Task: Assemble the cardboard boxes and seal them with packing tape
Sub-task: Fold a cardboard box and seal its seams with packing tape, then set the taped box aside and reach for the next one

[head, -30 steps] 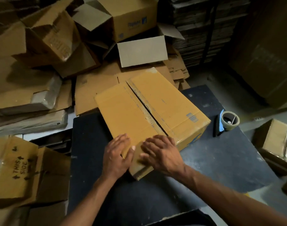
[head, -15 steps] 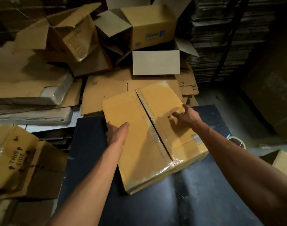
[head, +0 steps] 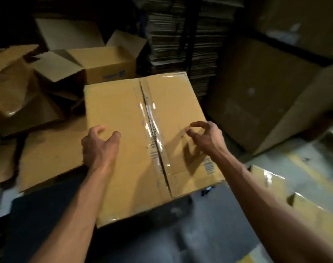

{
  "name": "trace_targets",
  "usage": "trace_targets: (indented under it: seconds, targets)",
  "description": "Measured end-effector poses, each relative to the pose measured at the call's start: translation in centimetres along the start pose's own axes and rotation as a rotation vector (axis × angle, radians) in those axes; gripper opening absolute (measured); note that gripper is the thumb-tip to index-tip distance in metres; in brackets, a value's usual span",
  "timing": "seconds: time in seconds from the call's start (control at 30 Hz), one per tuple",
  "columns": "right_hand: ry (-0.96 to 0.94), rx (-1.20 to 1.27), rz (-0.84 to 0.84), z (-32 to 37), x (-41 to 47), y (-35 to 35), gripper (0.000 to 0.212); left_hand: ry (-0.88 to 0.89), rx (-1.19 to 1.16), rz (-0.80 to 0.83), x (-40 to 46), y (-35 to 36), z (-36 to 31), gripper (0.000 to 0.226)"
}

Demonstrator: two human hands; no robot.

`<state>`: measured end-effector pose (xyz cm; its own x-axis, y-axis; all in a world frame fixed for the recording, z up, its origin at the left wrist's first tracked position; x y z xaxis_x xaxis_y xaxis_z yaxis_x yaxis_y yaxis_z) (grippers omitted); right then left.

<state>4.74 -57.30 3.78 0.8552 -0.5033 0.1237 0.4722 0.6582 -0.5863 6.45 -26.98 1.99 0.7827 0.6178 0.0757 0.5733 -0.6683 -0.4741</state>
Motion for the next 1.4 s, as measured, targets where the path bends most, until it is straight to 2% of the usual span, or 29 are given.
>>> trace_targets:
  seconds: [0.1, 0.27, 0.4, 0.5, 0.53, 0.63, 0.73, 0.87, 1.17, 1.3, 1.4]
  targets:
    - [0.004, -0.072, -0.17, -3.3, 0.8, -7.7, 0.011, 0.104, -0.083, 0.12, -4.0, 4.6, -4.9, 0.055]
    - [0.129, -0.104, -0.435, -12.5, 1.4, -20.9, 0.018, 0.282, -0.209, 0.375, -14.5, 13.4, -12.3, 0.049]
    - [0.206, -0.139, -0.586, -21.8, 2.7, -29.8, 0.022, 0.314, -0.224, 0.595, -23.6, 22.3, -16.5, 0.04]
    - [0.311, -0.168, -0.64, -30.1, 4.3, -35.7, 0.028, 0.327, -0.169, 0.668, -31.1, 30.1, -18.5, 0.047]
    - [0.341, -0.179, -0.642, -33.2, 4.7, -37.3, 0.024, 0.342, -0.131, 0.684, -33.8, 32.4, -19.0, 0.047]
    - [0.441, -0.194, -0.625, -41.1, 6.9, -42.1, 0.015, 0.348, 0.028, 0.749, -41.6, 39.7, -21.2, 0.029]
    - [0.612, -0.226, -0.542, -48.8, 7.8, -45.4, 0.017, 0.358, 0.178, 0.792, -48.4, 46.5, -21.6, 0.018]
    - [0.733, -0.332, -0.453, -56.5, 8.3, -49.6, 0.031, 0.338, 0.3, 0.869, -56.1, 54.1, -22.1, 0.005]
    - [1.009, -0.301, -0.443, -68.5, 8.9, -54.2, 0.049, 0.428, 0.482, 1.012, -66.1, 67.1, -19.6, 0.011]
    - [1.182, -0.205, -0.458, -72.1, 9.5, -58.0, 0.045, 0.434, 0.519, 1.147, -71.1, 70.6, -18.6, 0.01]
    - [1.221, -0.243, -0.426, -76.2, 10.0, -60.5, 0.047, 0.441, 0.534, 1.255, -74.6, 73.0, -17.4, 0.013]
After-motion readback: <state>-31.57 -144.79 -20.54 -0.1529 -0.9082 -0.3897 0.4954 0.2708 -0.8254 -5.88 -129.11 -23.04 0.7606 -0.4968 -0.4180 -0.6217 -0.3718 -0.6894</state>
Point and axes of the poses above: each hand's wrist, its own x-axis towards the middle knuckle, its own y-axis out of the palm, z = x × y, the point moved 1 cm from there along x, towards the middle knuckle, and after that the axes turned 12 degrees about -z, right-handed, at the moved point
